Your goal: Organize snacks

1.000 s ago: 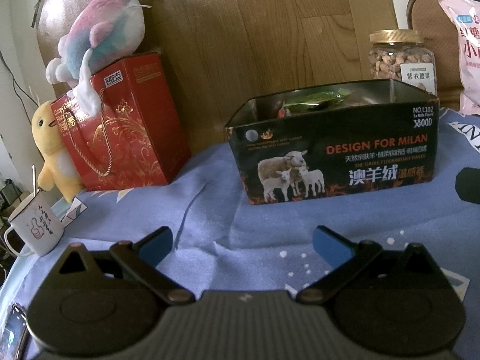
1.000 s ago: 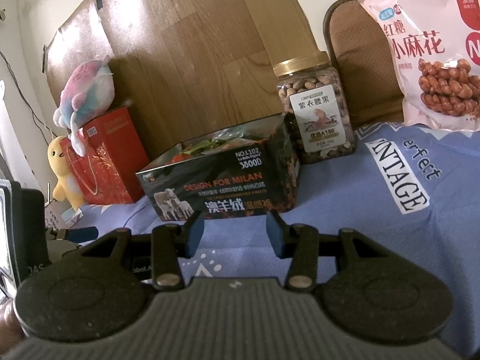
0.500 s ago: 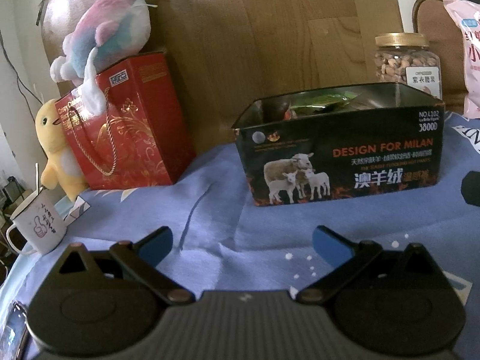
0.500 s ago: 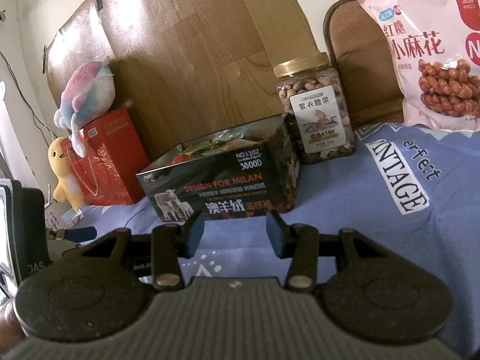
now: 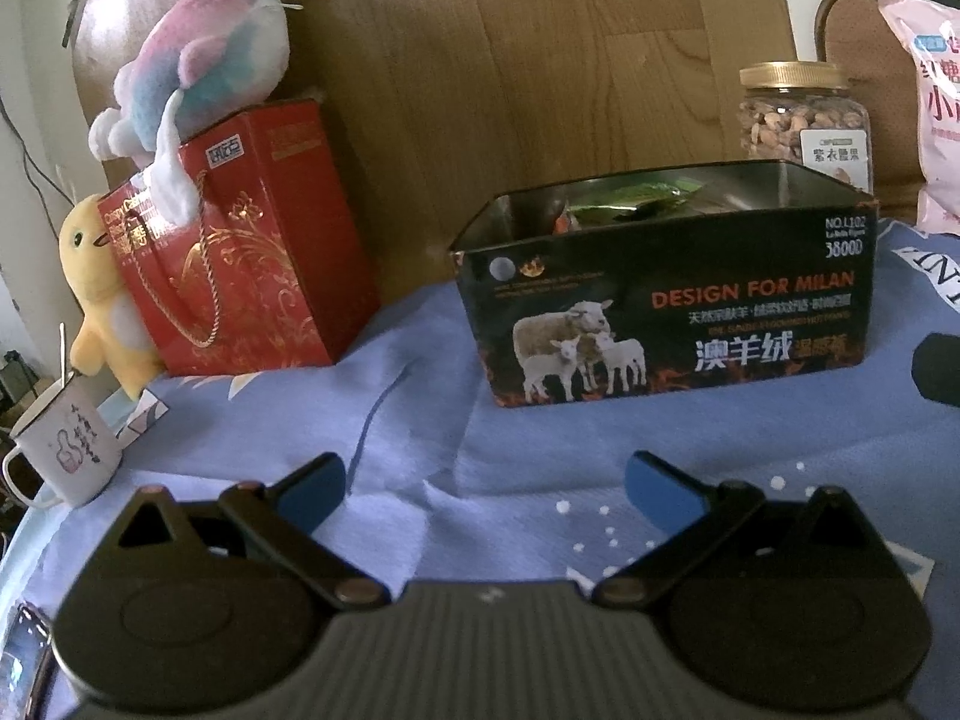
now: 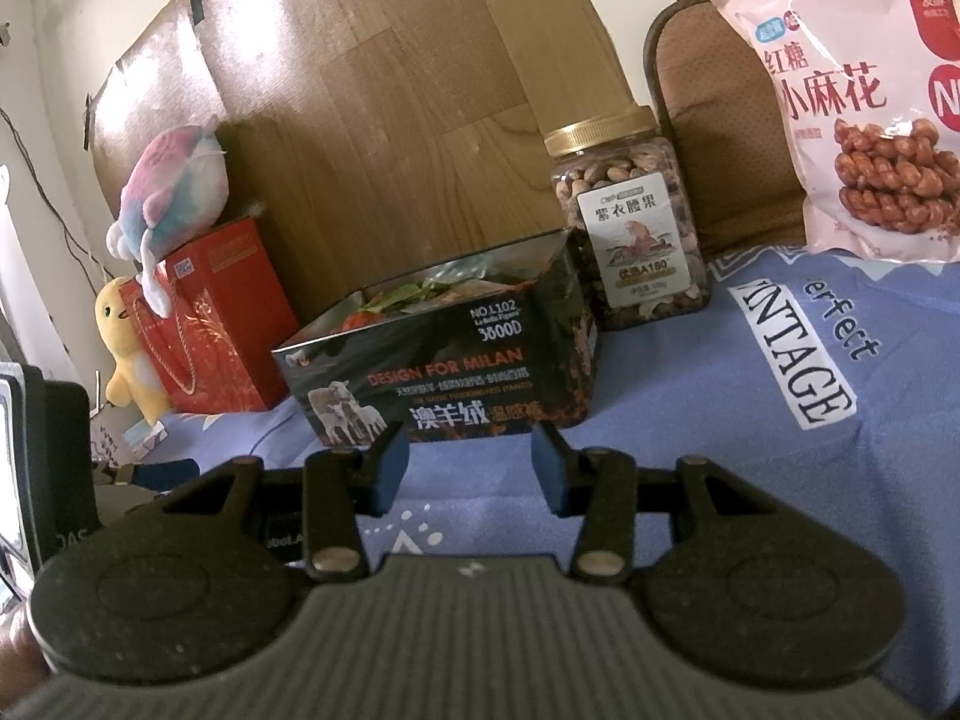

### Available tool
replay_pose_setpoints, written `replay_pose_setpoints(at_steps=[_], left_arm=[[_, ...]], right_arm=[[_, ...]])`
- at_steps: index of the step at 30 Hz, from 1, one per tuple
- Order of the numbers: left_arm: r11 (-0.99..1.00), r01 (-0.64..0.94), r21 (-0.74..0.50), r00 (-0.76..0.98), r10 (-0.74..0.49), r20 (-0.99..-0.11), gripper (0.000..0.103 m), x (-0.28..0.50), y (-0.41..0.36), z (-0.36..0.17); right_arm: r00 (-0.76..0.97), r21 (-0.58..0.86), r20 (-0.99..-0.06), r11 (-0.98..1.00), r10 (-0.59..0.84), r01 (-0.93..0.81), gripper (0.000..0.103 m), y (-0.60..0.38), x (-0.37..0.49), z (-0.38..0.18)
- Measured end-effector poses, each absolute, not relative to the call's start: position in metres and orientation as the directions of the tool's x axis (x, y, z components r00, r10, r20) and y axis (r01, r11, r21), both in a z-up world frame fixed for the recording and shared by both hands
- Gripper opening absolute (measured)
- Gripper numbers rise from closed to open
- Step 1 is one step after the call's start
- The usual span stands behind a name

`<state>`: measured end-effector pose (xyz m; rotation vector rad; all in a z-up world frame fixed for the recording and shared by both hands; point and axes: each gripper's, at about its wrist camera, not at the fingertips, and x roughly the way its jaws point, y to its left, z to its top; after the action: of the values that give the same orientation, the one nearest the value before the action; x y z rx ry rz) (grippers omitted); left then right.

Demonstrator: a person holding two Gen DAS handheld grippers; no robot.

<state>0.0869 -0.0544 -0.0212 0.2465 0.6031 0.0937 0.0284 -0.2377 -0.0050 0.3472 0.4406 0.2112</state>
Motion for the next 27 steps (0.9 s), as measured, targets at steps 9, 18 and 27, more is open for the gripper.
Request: replay_pose_setpoints(at_steps=[9, 18, 27], left_arm=[[0.969, -0.01, 0.246, 0.818, 0.149, -0.556, 0.103, 0.0871, -0.0545, -0.0212], [0.97, -0.007, 0.242, 0.816, 0.146, -0.559, 0.103, 0.0868, -0.0546, -0.0212], [0.972, -0.005, 0.233, 0.814, 0.14, -0.564, 0.103, 0.087, -0.0548, -0.0218]], right_arm=[[0.885, 0.372, -0.378, 0.92, 0.272, -0.124, 0.047, -0.2378, 0.0282, -0.0049], [0.885, 0.371, -0.378, 0.92, 0.272, -0.124, 0.047, -0.2376, 0.0282, -0.0048], [0.884, 0.373, -0.38, 0.92, 0.272, -0.123, 0.047, -0.2378, 0.0285, -0.0051]])
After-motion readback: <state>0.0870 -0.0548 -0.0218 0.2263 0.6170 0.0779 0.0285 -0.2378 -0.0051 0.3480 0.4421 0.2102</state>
